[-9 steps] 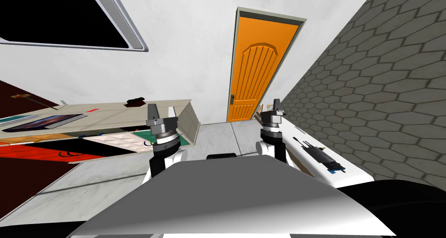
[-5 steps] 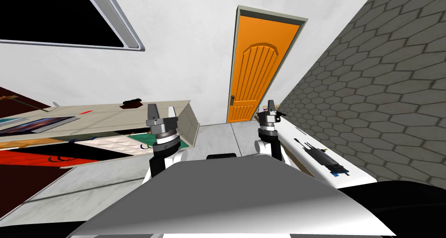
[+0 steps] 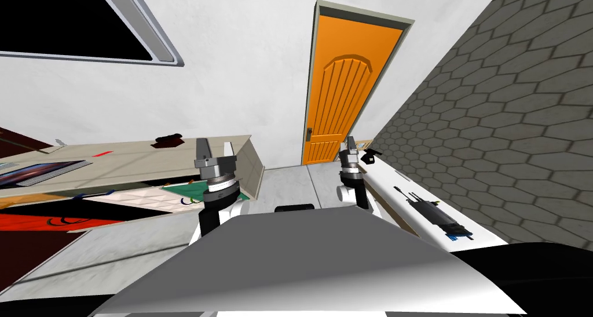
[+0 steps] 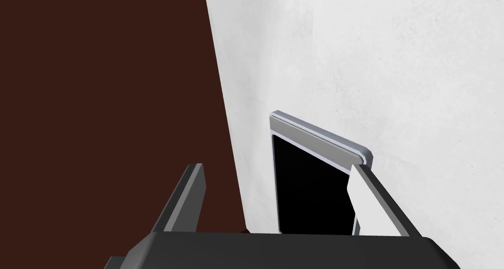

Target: Pull the door open

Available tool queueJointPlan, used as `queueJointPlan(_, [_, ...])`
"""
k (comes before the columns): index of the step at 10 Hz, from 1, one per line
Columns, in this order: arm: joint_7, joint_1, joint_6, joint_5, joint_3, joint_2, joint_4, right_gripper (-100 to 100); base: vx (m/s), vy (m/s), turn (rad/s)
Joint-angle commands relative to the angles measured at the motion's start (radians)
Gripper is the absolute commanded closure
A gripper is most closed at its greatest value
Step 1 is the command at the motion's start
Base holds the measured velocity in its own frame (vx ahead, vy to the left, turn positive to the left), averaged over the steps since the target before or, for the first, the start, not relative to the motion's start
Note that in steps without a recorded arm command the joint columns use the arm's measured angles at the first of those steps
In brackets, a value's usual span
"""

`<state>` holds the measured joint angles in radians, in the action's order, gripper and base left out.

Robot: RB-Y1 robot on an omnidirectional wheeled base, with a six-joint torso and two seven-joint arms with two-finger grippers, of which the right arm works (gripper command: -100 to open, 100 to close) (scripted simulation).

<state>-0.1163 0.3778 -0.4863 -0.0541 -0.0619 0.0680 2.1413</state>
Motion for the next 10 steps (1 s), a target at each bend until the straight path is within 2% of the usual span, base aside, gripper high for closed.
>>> queueJointPlan(1, [-0.019,-0.018,-0.003,-0.014,-0.001,0.007,-0.035,-100,0.086,0.012,-0.017])
queueJointPlan(10, [-0.130,-0.123,-0.026,-0.096,-0.012,0.055,-0.253,-100,0.093,0.010,-0.019])
